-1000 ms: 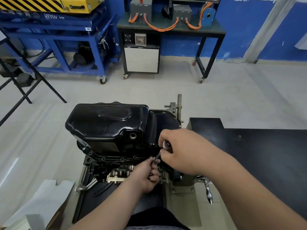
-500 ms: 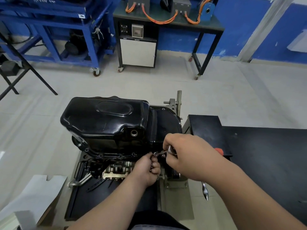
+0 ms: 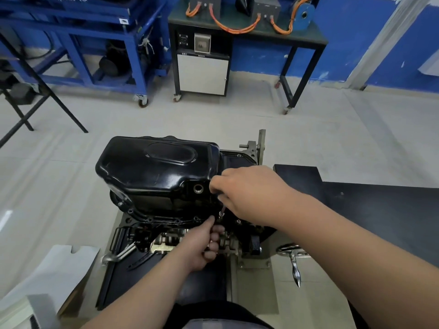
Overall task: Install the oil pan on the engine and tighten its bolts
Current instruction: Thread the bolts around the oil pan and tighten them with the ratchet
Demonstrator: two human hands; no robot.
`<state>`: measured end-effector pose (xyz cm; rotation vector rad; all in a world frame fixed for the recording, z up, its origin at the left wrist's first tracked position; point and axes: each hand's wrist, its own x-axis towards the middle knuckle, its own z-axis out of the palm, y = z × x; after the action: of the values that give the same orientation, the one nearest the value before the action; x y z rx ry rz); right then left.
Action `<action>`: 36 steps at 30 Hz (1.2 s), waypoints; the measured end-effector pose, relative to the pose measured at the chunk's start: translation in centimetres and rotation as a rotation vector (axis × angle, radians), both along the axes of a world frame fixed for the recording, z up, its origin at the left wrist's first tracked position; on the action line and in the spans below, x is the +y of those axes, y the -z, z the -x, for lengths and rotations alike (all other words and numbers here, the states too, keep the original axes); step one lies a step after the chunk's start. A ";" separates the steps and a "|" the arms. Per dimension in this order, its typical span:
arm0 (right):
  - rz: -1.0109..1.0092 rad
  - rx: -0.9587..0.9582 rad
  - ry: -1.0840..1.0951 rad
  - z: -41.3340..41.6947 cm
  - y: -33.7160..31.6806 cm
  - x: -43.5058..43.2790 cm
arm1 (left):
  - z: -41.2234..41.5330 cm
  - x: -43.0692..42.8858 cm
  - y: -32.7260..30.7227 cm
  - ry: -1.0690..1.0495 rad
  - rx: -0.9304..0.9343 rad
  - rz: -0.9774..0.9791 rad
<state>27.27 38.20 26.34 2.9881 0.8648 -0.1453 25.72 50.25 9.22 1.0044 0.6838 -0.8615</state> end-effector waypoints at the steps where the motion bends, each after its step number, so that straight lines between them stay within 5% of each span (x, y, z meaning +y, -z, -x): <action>1: 0.033 -0.012 -0.002 -0.3 0.1 0.1 | 0.3 0.9 -0.2 0.051 -0.088 -0.107; 7: -0.015 -0.001 -0.003 -0.7 0.4 -0.2 | 0.7 4.8 -4.2 0.166 -0.781 -0.675; 10: -0.037 0.070 -0.030 -0.9 0.3 -0.1 | 0.4 4.5 -6.5 0.147 -1.049 -0.771; 13: 0.058 -0.053 -0.003 -1.3 0.5 0.7 | 0.2 3.2 -7.3 0.202 -1.250 -0.895; 18: 0.059 -0.097 0.093 -1.3 0.9 1.5 | -0.4 0.9 -7.6 0.181 -1.351 -0.884; 23: -0.047 0.193 0.114 -1.5 -1.4 -0.4 | -1.4 1.2 -7.6 0.295 -1.482 -1.007; 31: 0.264 -0.056 -0.253 -2.0 -3.0 -1.0 | -2.3 1.9 -8.4 0.619 -1.611 -0.961; 36: 0.245 -0.166 -0.004 -0.8 -2.4 -0.9 | -1.5 1.2 -8.7 0.445 -1.586 -1.146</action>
<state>28.09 37.27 28.76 2.7254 0.7733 -0.0019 27.22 51.47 17.93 2.4286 -0.5803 0.2809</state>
